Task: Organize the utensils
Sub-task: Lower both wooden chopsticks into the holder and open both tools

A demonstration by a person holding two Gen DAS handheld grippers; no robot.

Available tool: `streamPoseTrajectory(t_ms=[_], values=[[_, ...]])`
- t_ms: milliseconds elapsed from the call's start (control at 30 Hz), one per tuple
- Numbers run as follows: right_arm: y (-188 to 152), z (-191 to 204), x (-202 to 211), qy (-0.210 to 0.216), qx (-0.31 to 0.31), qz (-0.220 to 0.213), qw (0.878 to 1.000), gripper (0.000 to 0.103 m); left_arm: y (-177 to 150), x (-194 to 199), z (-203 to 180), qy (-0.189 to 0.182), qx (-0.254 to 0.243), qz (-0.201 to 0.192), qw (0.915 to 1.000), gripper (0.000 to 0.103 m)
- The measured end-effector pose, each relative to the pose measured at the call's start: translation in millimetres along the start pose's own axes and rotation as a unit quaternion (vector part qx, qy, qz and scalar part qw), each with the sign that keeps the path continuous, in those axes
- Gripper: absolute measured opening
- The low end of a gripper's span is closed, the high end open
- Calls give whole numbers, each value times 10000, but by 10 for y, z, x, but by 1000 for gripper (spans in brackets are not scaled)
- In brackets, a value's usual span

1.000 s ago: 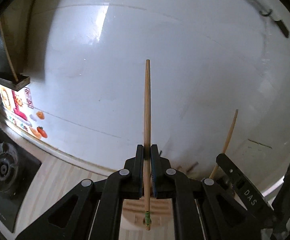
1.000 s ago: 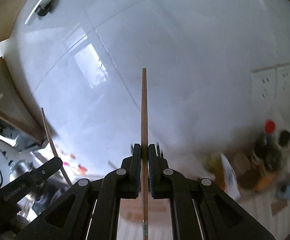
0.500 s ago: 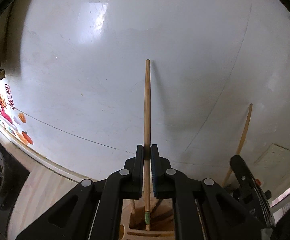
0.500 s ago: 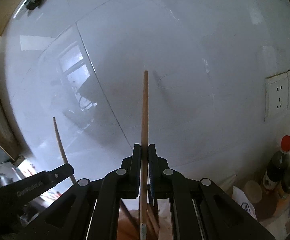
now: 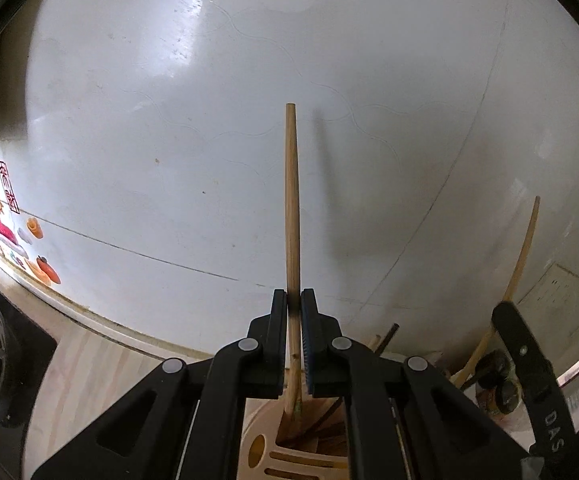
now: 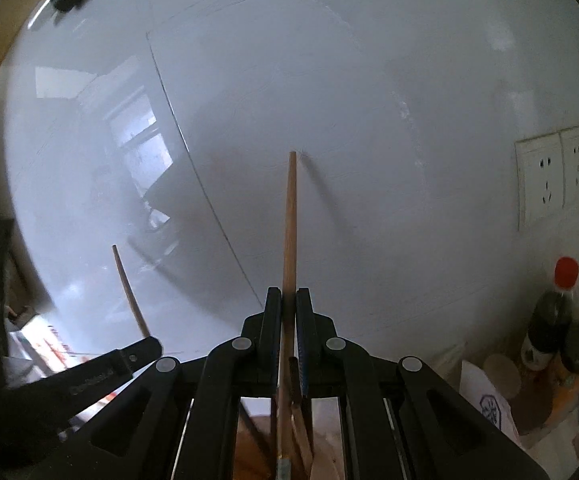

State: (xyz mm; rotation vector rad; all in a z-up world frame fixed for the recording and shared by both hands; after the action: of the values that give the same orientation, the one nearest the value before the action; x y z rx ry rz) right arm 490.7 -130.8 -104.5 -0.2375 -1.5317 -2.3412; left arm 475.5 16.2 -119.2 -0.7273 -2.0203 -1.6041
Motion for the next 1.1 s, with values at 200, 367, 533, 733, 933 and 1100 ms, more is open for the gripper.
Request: streamPoseTrajectory(t_ms=[200,367,533,733,933,1100], values=[[-41,-31,69,251,-98,293,9992,7,-15,58,-62,-102,0,12,9999,4],[27,-68,248,179,49,-195,9996,7,-107,45,-185,-99,-138,163,9997,4],[-52,31,132,150,323,-269,9990,7,-160,101,-245,-118,-377,269,9989,4],[-291,107,61,218,464,-109,9986,8,-257,159,-127,45,-405,525,9978,19],[-297,92,326,418,632,309,9966,39,-207,605,87,396,-205,329,9985,87],[-345,-117,685,-137,640,662,9957,61,-387,915,247,905,-611,324,9935,103]])
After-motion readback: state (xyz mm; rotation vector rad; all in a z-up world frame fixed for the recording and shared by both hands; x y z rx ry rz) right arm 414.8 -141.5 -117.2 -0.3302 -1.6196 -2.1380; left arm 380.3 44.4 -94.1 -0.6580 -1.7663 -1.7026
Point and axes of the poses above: each gripper's, at about its wrist camera, not at the fingertips, and x roughly against the way its jaws point, z to its left, y to its top, the point moved 10 cm from there along -x, roughly the way its jaws point, and after that the axes turned 4 degrees about y, right-handed, at the moved point
